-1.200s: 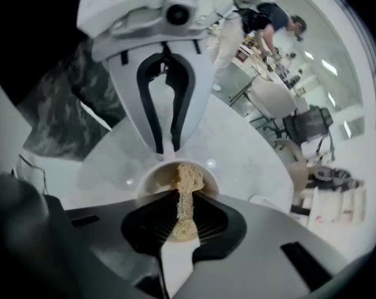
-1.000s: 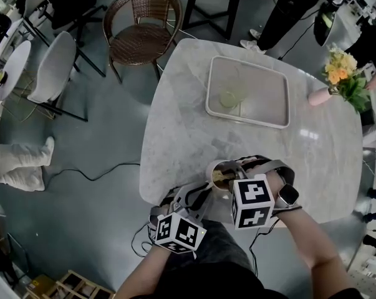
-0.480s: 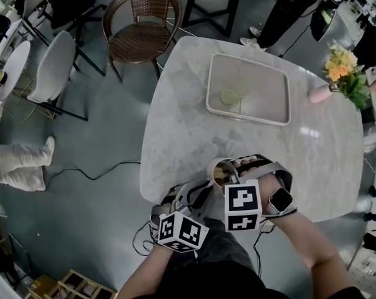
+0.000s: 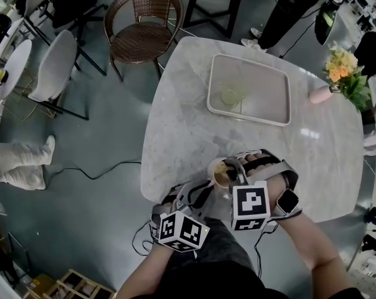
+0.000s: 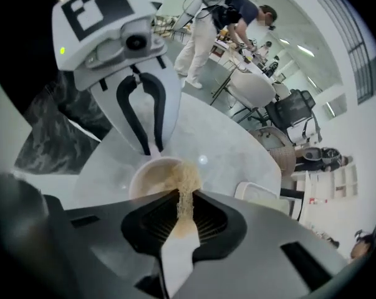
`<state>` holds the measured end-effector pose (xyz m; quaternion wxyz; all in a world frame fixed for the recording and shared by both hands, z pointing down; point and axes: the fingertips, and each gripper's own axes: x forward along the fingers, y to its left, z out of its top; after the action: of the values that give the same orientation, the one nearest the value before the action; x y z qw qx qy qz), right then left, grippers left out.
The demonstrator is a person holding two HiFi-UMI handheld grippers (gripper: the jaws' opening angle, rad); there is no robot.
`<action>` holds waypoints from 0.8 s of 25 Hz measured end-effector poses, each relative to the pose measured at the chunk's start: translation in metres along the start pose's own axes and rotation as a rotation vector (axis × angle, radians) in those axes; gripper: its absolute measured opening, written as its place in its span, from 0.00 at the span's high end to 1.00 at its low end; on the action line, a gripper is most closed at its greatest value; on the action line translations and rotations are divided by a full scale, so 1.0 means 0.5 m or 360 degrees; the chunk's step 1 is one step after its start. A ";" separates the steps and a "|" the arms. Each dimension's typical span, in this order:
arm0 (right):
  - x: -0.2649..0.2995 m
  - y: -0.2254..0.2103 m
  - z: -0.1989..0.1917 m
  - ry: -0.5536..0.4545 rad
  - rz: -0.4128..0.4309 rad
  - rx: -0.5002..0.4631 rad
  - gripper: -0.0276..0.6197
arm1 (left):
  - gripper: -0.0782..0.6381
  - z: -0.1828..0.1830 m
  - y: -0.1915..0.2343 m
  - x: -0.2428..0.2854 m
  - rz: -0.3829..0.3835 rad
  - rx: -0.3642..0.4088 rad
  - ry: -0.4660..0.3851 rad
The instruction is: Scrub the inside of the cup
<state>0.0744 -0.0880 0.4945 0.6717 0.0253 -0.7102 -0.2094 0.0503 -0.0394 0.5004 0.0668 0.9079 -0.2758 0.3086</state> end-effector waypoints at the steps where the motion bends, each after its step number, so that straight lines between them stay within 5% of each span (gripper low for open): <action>1: 0.007 0.007 0.000 0.0040 -0.0006 -0.0050 0.86 | 0.81 0.000 0.000 0.000 0.0001 0.0001 0.0004; 5: 0.014 0.047 0.008 0.0069 0.0163 -0.0046 0.86 | 0.81 -0.002 0.002 0.001 0.0009 0.0000 0.0024; 11: -0.049 0.051 0.027 -0.0184 0.0399 0.0255 0.86 | 0.81 -0.003 0.001 0.002 0.0009 -0.0005 0.0020; 14: -0.046 0.020 0.019 -0.0188 0.0267 0.0286 0.86 | 0.81 -0.004 0.000 0.002 -0.0002 0.0002 0.0018; 18: -0.021 -0.009 -0.005 0.0021 -0.0055 0.0109 0.86 | 0.81 -0.004 -0.001 0.001 -0.0007 0.0014 0.0020; 20: -0.015 0.001 -0.008 0.0096 -0.0079 0.0066 0.86 | 0.81 -0.003 0.000 0.003 -0.0004 0.0017 0.0020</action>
<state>0.0792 -0.0865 0.4875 0.6867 0.0631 -0.6930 -0.2103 0.0506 -0.0395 0.5025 0.0639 0.9066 -0.2726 0.3157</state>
